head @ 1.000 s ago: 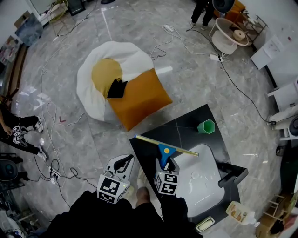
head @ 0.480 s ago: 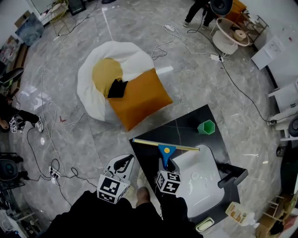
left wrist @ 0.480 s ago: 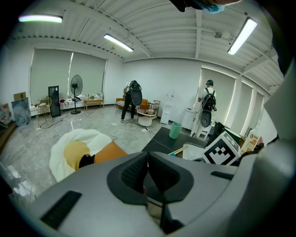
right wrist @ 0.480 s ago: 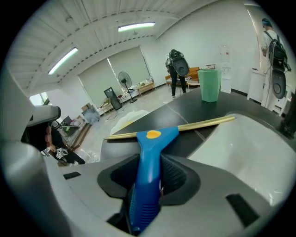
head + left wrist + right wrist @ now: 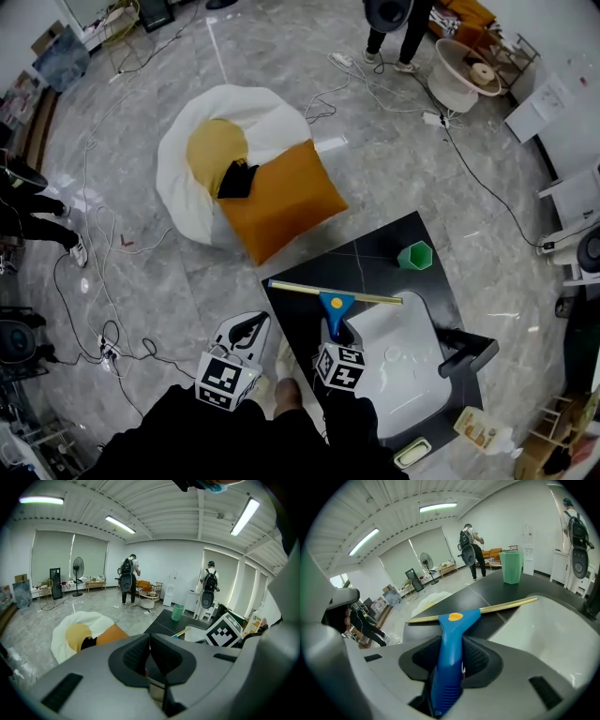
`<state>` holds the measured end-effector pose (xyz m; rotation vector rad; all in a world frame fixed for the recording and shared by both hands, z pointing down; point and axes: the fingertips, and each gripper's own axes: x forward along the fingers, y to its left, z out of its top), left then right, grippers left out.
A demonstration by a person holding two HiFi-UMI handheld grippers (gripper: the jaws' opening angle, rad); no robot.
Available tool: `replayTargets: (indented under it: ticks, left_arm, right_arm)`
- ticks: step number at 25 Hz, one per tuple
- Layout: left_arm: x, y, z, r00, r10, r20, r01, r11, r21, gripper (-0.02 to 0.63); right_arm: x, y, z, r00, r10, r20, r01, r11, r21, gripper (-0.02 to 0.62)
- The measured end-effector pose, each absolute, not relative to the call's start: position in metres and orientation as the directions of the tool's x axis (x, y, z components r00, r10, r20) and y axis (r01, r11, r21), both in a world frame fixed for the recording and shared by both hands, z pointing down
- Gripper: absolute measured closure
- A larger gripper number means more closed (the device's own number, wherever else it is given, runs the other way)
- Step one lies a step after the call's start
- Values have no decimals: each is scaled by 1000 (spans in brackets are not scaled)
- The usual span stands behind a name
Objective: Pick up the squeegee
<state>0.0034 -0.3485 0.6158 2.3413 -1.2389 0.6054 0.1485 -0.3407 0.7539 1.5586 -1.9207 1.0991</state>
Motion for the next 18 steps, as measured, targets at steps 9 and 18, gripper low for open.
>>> replayTargets:
  ticks: [9, 18]
  left_arm:
    - [1, -340, 600, 513, -672, 534, -839, -523, 149, 580]
    - [-2, -326, 574, 531, -685, 498, -828, -545, 134, 580]
  right_arm:
    - [150, -336, 734, -270, -643, 716, -949, 52, -310, 445]
    - [150, -330, 693, -262, -708, 656, -945, 51, -322, 446]
